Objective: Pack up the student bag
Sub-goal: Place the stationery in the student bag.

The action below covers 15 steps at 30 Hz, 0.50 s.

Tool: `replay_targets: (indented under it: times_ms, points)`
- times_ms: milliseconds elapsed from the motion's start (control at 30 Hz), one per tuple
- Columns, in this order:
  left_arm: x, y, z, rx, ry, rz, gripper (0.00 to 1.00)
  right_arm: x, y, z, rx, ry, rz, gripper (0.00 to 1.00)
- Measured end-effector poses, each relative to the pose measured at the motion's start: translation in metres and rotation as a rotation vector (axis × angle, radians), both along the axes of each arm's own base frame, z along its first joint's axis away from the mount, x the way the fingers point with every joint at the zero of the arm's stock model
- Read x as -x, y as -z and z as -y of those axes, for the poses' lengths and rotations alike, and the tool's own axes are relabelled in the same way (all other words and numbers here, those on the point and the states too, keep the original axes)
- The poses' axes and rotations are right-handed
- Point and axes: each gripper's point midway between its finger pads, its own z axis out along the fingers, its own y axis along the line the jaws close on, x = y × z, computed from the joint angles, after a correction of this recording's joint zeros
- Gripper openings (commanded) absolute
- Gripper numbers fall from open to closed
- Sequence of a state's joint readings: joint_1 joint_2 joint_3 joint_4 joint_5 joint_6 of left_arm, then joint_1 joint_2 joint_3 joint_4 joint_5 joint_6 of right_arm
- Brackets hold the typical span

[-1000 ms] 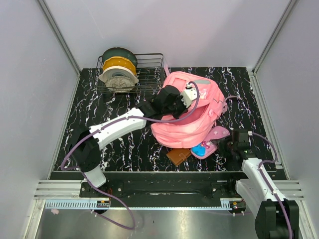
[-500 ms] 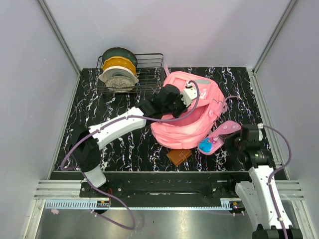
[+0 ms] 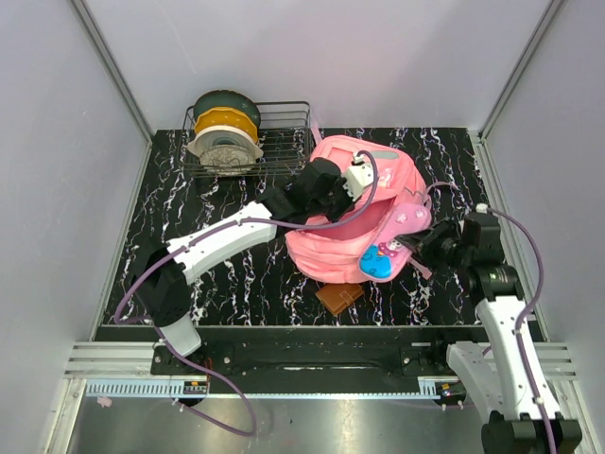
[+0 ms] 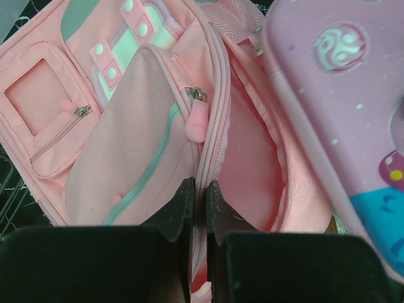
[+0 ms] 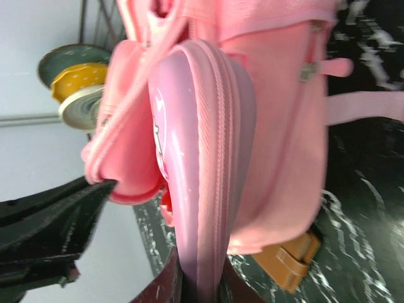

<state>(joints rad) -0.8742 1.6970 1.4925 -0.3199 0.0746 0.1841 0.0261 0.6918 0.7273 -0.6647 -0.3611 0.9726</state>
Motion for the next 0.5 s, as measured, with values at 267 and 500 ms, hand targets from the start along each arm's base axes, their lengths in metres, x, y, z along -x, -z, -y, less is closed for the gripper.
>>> replay_targets:
  times_ms: [267,500]
  points:
    - [-0.004,-0.003,-0.002,0.006,-0.011,0.004,0.00,-0.027,-0.002,-0.045,-0.179,-0.211,-0.029,0.00]
    - [-0.005,-0.009,-0.003,0.015,-0.019,0.012,0.00,-0.028,0.003,-0.078,-0.283,-0.309,-0.068,0.00]
